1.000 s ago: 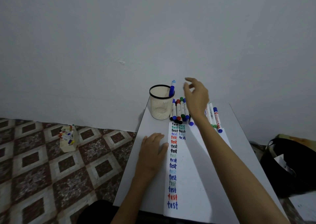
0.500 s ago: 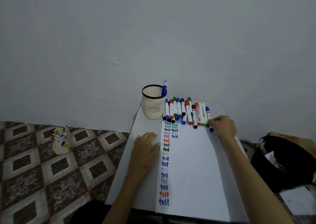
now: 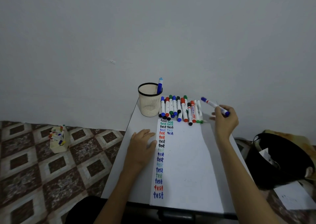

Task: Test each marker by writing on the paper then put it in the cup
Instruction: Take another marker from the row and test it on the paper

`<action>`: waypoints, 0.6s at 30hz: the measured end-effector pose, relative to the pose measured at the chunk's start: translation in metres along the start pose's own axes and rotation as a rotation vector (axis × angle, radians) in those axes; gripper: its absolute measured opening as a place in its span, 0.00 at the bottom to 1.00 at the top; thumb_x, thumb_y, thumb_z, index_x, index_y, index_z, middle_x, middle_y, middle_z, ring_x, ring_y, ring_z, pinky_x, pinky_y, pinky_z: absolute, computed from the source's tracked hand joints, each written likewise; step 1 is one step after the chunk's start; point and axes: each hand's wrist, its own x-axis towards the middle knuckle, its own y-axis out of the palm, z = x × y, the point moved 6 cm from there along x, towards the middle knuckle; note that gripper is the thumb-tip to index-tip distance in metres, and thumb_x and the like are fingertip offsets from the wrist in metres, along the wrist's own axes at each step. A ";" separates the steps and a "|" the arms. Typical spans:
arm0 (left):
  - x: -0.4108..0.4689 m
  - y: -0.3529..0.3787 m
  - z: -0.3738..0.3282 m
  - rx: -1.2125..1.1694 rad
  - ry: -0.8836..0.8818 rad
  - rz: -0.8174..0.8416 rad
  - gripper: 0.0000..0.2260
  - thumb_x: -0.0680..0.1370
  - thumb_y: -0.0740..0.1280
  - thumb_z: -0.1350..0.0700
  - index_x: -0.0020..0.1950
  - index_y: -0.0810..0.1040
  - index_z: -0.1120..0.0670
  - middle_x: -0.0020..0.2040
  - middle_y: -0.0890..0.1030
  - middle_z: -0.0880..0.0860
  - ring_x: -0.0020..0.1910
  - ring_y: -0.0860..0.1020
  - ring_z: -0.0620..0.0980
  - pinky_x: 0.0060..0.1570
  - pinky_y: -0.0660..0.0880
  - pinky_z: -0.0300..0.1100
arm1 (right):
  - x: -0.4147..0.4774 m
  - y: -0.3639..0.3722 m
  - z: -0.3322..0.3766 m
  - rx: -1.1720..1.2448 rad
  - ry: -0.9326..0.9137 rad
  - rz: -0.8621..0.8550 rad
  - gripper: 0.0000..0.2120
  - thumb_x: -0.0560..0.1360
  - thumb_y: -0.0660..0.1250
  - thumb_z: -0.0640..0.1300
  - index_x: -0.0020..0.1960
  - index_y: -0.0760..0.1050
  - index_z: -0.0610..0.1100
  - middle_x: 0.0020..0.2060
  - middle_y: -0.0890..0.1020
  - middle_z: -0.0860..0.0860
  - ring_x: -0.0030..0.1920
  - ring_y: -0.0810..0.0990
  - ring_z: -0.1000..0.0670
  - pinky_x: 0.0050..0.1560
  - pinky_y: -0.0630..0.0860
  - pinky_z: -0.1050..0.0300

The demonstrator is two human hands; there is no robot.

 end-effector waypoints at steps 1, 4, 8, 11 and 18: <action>0.000 0.000 -0.001 -0.003 0.004 -0.001 0.27 0.73 0.51 0.42 0.62 0.76 0.55 0.63 0.75 0.53 0.63 0.71 0.50 0.70 0.57 0.49 | -0.008 0.001 0.005 0.097 0.017 0.017 0.04 0.76 0.66 0.38 0.51 0.76 0.41 0.47 0.81 0.43 0.42 0.84 0.46 0.37 0.83 0.55; -0.002 -0.002 -0.004 -0.044 -0.019 0.002 0.28 0.73 0.52 0.40 0.65 0.72 0.55 0.64 0.74 0.53 0.64 0.70 0.49 0.70 0.59 0.49 | -0.036 0.012 0.015 0.248 0.103 0.182 0.02 0.78 0.64 0.37 0.51 0.73 0.41 0.47 0.81 0.43 0.41 0.85 0.46 0.37 0.83 0.53; -0.004 -0.010 -0.013 -0.150 0.006 -0.030 0.29 0.74 0.58 0.40 0.70 0.66 0.54 0.67 0.71 0.50 0.65 0.67 0.46 0.63 0.64 0.41 | -0.083 0.031 0.013 0.209 0.204 0.471 0.05 0.76 0.66 0.34 0.52 0.74 0.35 0.40 0.83 0.38 0.36 0.85 0.43 0.37 0.83 0.55; -0.007 -0.013 -0.026 -0.125 0.105 -0.012 0.27 0.76 0.57 0.41 0.69 0.67 0.56 0.62 0.74 0.51 0.59 0.73 0.47 0.57 0.70 0.40 | -0.110 0.043 0.013 0.166 0.216 0.632 0.08 0.76 0.66 0.33 0.54 0.71 0.35 0.33 0.84 0.43 0.31 0.83 0.46 0.33 0.81 0.59; -0.017 -0.025 -0.053 -0.085 0.220 0.005 0.32 0.79 0.45 0.38 0.58 0.75 0.63 0.51 0.80 0.60 0.47 0.79 0.55 0.46 0.78 0.46 | -0.145 0.066 -0.001 0.310 0.383 0.784 0.14 0.72 0.72 0.36 0.56 0.75 0.35 0.42 0.83 0.36 0.40 0.82 0.37 0.36 0.81 0.51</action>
